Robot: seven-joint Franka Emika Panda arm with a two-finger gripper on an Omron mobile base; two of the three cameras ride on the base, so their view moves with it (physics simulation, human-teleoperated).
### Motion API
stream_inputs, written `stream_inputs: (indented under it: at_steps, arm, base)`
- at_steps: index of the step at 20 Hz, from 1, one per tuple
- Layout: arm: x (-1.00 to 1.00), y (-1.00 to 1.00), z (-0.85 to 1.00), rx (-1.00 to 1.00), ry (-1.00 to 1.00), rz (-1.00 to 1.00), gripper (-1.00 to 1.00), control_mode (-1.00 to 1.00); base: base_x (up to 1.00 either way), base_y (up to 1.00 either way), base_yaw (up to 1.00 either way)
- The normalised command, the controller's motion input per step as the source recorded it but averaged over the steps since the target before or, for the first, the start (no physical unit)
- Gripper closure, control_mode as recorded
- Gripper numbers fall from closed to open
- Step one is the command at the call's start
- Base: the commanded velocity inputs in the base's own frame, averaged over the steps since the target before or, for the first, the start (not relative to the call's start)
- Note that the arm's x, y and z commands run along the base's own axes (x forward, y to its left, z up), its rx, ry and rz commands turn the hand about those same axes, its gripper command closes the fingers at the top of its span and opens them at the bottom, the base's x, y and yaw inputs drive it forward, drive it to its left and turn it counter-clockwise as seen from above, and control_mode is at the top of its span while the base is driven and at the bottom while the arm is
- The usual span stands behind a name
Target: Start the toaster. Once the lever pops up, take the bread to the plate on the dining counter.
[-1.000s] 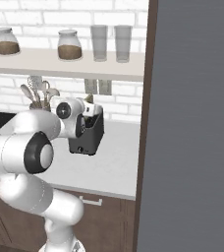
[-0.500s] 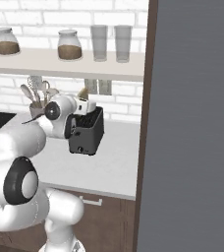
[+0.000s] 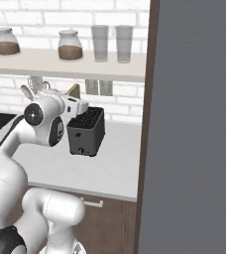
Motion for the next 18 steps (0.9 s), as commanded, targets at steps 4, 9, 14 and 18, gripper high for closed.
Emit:
stream_inputs:
  at_steps: [4, 9, 14, 18]
  arm:
    - [-1.0, 0.0, 1.0, 0.06, 0.12, 0.0, 1.0, -1.0]
    - [-0.94, 0.0, 0.81, 0.06, 0.26, 0.0, 1.0, -1.0]
    - [-0.88, -0.01, 0.28, 0.05, 0.34, 0.0, 1.0, -1.0]
    - [-0.71, -0.04, -0.05, 0.01, 0.27, 0.0, 1.0, -1.0]
  base:
    - [0.0, 0.0, 0.0]
    - [0.0, 0.0, 0.0]
    - [0.0, 0.0, 0.0]
    - [0.0, 0.0, 0.0]
